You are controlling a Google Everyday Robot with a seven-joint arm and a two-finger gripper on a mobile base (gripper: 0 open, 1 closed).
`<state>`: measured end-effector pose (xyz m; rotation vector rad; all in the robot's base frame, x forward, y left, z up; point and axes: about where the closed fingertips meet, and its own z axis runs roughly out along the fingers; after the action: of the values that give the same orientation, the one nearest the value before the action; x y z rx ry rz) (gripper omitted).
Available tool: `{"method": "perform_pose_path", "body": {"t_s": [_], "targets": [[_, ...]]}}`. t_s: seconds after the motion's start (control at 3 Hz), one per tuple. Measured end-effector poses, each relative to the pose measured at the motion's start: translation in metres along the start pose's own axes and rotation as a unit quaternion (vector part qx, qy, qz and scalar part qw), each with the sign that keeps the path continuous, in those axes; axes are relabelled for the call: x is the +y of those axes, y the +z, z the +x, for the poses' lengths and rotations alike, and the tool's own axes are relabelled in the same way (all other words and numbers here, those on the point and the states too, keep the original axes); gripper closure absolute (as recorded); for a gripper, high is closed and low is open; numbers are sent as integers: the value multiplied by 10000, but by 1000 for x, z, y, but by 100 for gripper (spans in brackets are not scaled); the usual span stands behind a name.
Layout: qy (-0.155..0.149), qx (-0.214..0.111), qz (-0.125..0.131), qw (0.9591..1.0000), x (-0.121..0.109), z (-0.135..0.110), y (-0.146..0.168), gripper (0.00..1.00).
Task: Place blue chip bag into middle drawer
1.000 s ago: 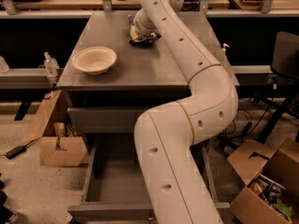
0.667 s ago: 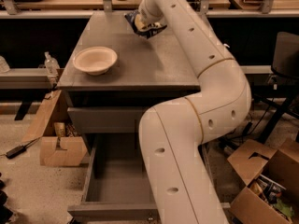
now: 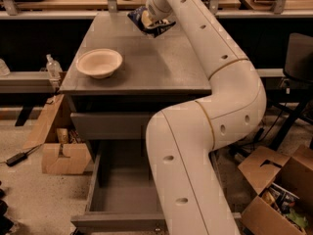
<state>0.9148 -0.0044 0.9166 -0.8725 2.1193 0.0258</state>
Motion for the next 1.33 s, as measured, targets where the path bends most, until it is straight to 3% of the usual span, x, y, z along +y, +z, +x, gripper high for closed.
{"method": "perform_pose_path", "body": {"t_s": [0.67,1.33], "targets": [[532,256,182,9981,-24,20,-28,100],[1184,593,177,9910,-20,31,-85,100]]}}
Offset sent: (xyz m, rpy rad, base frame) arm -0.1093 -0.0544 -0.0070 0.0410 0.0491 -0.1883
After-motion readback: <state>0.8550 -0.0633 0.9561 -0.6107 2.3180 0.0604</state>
